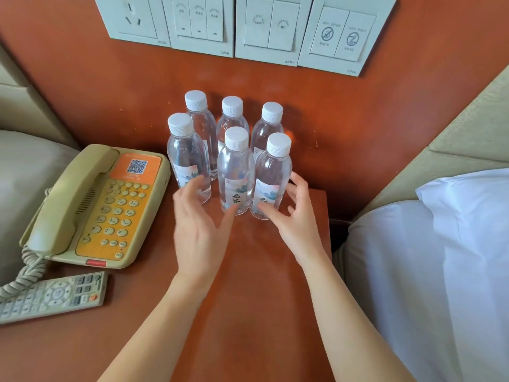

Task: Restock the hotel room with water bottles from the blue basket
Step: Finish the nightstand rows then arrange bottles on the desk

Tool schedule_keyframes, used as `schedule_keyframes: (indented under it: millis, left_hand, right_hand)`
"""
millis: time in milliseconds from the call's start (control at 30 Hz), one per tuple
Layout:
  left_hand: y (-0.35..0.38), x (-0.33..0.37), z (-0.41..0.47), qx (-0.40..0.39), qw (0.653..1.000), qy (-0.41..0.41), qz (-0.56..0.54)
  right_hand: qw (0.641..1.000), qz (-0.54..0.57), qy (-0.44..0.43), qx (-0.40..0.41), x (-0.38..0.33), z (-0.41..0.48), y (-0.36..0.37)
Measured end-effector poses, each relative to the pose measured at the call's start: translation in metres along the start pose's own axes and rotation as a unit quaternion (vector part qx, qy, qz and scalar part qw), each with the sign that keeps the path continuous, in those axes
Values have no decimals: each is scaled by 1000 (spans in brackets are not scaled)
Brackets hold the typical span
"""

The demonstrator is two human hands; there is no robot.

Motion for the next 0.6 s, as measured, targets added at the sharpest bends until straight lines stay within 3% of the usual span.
schedule_keyframes:
  millis: [100, 200, 333, 600]
  left_hand:
    - [-14, -14, 2, 40, 998, -49, 5]
    - [-12, -23, 16, -31, 993, -113, 4]
    - [1, -24, 33, -108, 988, -112, 3]
    - [6, -24, 34, -104, 989, -104, 24]
  right_hand:
    - [1000, 0, 21, 8, 2, -5, -3]
    - [999, -29, 17, 18, -2, -6, 1]
    - [998, -54, 14, 26, -5, -1, 5]
    - [997, -68, 15, 30, -8, 6, 19]
Point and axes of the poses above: each hand's wrist, its own z-axis towards the middle knuckle, its own y-axis out of the palm, x = y × z, the point moved 1 cm from there along z, towards the middle knuckle, and after that the axes turned 13 degrees about -y, right-handed, at the moved point
